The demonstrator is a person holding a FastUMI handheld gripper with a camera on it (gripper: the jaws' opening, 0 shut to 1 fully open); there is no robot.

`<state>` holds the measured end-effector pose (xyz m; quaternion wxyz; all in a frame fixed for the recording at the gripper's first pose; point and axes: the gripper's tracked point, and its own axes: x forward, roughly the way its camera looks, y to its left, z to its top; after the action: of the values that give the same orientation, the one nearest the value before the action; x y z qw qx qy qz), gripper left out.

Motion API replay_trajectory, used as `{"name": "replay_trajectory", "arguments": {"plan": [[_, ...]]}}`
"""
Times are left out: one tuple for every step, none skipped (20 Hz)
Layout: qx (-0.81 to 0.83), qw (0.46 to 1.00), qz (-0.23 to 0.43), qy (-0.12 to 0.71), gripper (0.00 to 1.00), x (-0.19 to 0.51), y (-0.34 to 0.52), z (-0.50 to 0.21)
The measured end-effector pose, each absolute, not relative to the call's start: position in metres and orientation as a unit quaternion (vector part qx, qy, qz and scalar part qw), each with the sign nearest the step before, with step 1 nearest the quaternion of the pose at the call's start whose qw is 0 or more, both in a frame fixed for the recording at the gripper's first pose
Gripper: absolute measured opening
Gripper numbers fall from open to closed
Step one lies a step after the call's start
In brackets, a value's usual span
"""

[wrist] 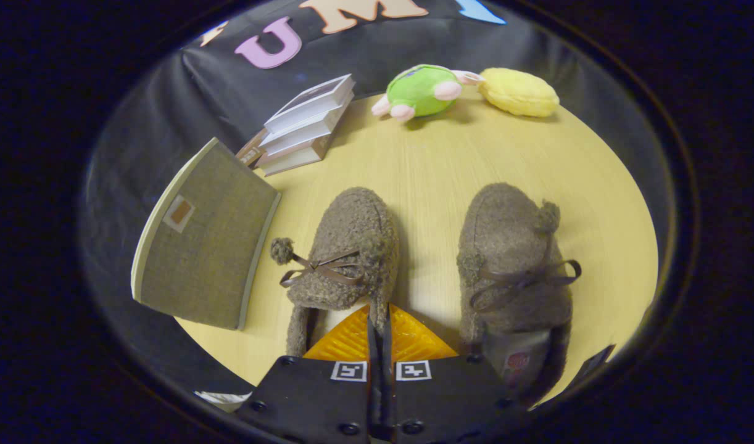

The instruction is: Open the storage box then place both shoes into the box .Put the left shoe in first, then the right shoe, with the right side of both shoes facing outward in a uniform manner.

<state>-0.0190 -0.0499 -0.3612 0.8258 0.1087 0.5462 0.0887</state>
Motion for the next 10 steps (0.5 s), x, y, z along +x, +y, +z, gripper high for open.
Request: {"name": "replay_trajectory", "arguments": {"plan": [[0.110,0.825,0.080,0.549,0.03,-0.019,-0.051,-0.360],[0.119,0.824,0.075,0.549,0.03,-0.019,-0.048,-0.357],[0.135,0.822,0.066,0.549,0.03,-0.019,-0.046,-0.352],[0.152,0.818,0.058,0.552,0.03,-0.019,-0.044,-0.350],[0.172,0.817,0.047,0.549,0.03,-0.018,-0.043,-0.346],[0.187,0.815,0.039,0.547,0.03,-0.017,-0.040,-0.341],[0.198,0.815,0.031,0.544,0.03,-0.016,-0.038,-0.337],[0.209,0.814,0.023,0.541,0.03,-0.015,-0.036,-0.333],[0.223,0.813,0.017,0.538,0.03,-0.015,-0.034,-0.326],[0.241,0.810,0.013,0.535,0.03,-0.014,-0.029,-0.319]]}}
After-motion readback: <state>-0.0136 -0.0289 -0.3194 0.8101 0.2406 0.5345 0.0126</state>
